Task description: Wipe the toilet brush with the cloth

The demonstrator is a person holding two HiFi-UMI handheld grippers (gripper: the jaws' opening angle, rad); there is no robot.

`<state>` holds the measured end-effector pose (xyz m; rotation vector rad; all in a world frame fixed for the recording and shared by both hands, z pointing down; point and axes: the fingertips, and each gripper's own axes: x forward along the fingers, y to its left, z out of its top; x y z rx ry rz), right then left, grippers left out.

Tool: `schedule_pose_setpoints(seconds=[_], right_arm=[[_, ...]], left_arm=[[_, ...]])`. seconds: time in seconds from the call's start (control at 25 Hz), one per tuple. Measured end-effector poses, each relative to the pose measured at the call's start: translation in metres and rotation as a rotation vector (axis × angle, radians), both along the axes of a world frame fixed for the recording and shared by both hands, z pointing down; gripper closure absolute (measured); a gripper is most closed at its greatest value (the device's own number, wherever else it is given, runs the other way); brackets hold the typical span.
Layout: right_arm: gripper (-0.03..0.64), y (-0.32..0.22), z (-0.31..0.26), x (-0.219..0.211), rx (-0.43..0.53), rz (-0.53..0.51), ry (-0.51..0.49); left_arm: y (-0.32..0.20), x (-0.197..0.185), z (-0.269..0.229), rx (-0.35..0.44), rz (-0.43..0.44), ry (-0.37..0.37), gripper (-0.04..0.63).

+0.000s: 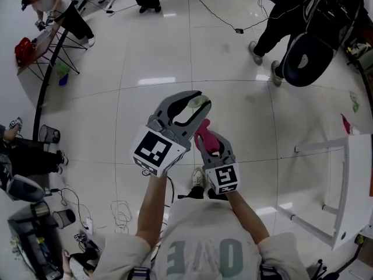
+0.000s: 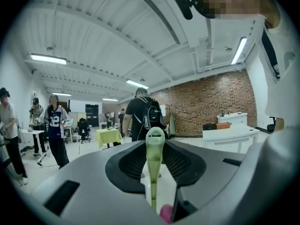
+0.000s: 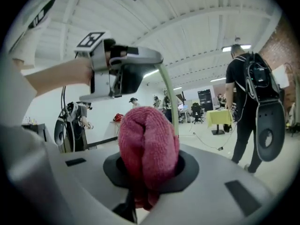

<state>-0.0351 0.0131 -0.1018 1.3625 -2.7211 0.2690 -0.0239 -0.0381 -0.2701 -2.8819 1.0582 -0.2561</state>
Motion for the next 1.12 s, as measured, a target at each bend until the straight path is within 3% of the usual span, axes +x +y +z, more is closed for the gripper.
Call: schedule_pose_setpoints(seconds=[0.16,0.52,0.88,1.12], right_arm=[[0.548,-0.013,0.017,-0.005,-0.028,0.025,0.069],[0.548,-0.022,0.024,0.011,-0.031,0.079,0.090],[0.548,-0.026,0.002,0.022,0.021,0.119,0.035],[0.548,-0.027,-0.040,0.019,0.080,0.135,-0.054]], left_arm=[[0.007,0.006,-0.007,-0.007,0.007,0.044,0.483],[0.022,0.005,-0.004,-0.026,0.005,0.055,0.483],[0.035,0.011,0.015,-0.056,-0.013,0.024,0.483],[0.033,0.000,0.021,-0.071,-0.032,0.019,0.483]])
